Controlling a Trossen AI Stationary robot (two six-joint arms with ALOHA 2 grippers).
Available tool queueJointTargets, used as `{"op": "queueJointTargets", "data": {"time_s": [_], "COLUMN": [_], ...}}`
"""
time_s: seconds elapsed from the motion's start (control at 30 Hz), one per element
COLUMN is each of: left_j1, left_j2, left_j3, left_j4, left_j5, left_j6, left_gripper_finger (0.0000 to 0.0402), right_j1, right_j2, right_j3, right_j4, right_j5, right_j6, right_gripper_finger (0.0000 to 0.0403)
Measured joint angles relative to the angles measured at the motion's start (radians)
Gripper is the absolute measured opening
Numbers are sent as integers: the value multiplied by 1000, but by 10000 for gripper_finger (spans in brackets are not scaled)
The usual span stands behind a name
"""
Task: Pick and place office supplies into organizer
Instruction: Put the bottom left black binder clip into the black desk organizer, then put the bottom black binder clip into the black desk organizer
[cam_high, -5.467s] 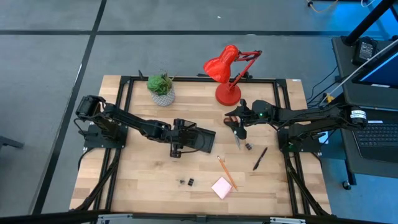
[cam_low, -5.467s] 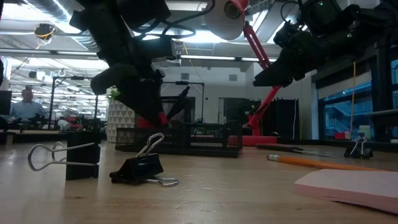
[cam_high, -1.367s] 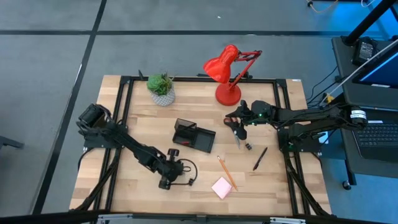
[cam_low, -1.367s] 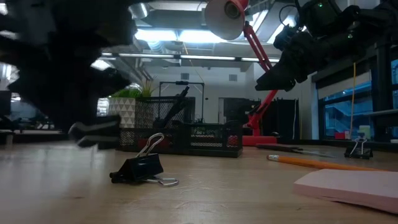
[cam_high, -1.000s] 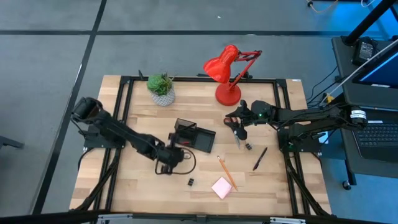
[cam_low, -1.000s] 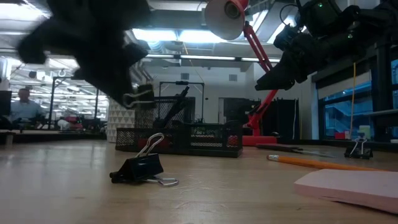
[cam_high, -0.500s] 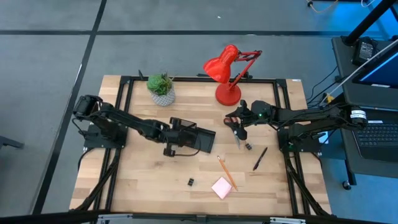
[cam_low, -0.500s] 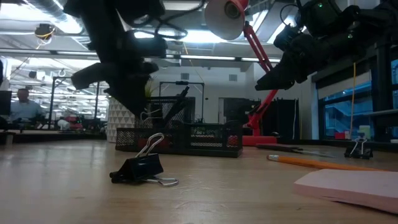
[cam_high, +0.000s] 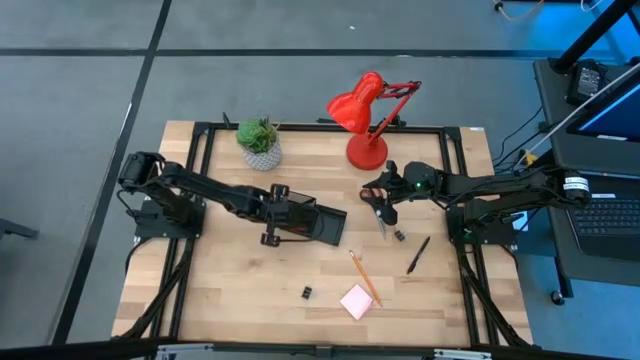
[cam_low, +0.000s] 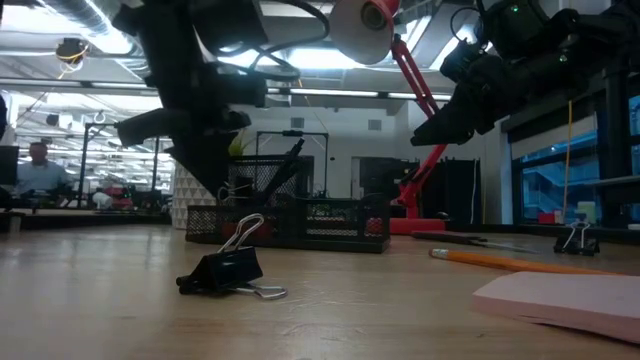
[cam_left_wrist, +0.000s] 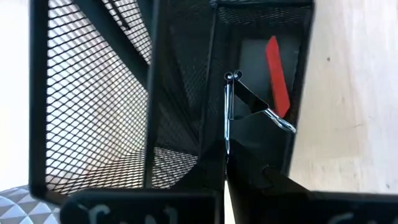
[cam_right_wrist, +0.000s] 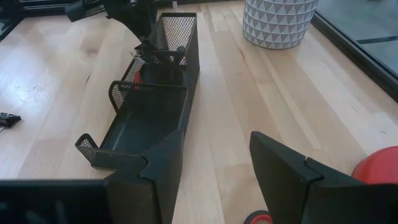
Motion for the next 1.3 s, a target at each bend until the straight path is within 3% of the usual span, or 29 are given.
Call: {"op": "queueJointTargets", "data": {"time_s": [0.7,1.3], "left_j1": [0,-1], "left_j2": [34,33], "left_j3": [-1,0], "left_j4": [-36,-5], "left_j5": [-6,-34], "left_j6": [38,-15], "left_gripper_finger": [5,65], "right_j1": [0,0], "right_j2": [0,0], "right_j3": [0,0], "right_j4": [-11,-13], "right_j5": [0,0], "right_j6": [0,0], "right_gripper_finger": [188,188]}}
